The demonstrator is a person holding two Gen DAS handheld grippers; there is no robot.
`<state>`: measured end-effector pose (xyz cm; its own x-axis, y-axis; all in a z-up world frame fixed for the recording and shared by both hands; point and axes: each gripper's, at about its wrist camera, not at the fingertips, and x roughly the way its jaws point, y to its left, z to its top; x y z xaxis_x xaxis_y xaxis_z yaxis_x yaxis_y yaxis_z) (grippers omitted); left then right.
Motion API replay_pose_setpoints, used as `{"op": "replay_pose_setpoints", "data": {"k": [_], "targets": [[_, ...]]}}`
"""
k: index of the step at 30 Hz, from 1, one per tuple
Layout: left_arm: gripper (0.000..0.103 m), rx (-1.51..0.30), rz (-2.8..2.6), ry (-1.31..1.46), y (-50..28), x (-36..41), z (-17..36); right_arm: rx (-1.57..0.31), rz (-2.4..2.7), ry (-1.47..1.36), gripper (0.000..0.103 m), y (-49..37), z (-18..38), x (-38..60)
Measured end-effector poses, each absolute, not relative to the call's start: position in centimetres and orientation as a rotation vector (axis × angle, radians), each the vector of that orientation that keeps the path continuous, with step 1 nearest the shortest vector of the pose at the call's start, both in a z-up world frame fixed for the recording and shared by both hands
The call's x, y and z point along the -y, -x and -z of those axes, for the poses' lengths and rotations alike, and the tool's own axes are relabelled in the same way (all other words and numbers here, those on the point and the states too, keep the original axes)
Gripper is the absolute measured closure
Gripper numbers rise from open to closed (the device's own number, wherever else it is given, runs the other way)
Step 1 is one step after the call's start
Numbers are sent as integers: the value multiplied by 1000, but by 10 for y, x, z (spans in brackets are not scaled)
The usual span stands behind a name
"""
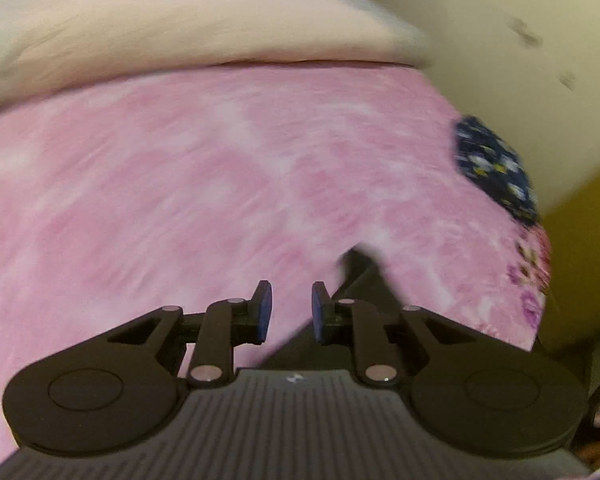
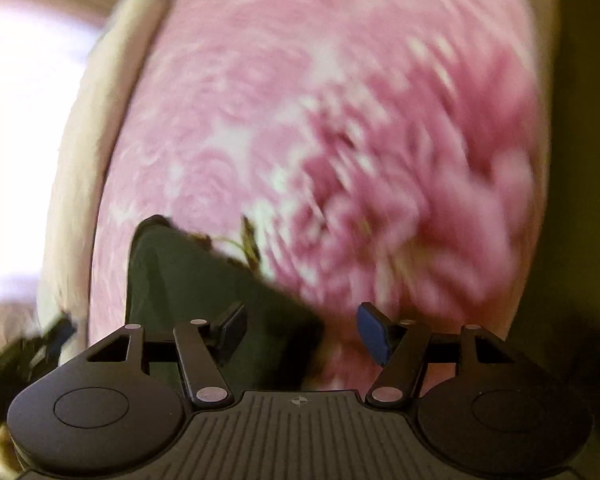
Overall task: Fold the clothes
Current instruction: 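Hold the lifted trouser bundle between both tools and carry it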
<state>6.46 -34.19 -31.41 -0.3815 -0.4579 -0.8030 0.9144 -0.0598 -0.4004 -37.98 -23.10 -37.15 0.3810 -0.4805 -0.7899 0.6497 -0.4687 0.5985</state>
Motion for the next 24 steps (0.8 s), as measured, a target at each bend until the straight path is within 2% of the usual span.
{"op": "replay_pose_setpoints", "data": {"k": [2,7,10,13,14,17,20,24], "targets": [[74,-1213,1498,-531,-96,297,315,-213,1281,-1536,39,383,368,245],[70,-1432,1248,-339,-121,205,345,-351,1174,-1477,39,375,377,274],[68,-1468,1242,-249,-109,193,363,-415,1129,-1448,39,367,385,285],[75,-1478,1238,-182,-97,184,377,-430,1092,-1473,39,363,398,291],[83,-1464,1235,-179,-93,184,379,-426,1083,-1486,39,363,401,293],[97,-1427,1244,-131,-89,174,371,-425,1046,-1513,39,360,406,298],[101,-1370,1256,-151,-89,158,362,-461,978,-1507,39,351,408,302],[100,-1375,1231,-154,-91,162,382,-548,946,-1414,39,328,409,308]]}}
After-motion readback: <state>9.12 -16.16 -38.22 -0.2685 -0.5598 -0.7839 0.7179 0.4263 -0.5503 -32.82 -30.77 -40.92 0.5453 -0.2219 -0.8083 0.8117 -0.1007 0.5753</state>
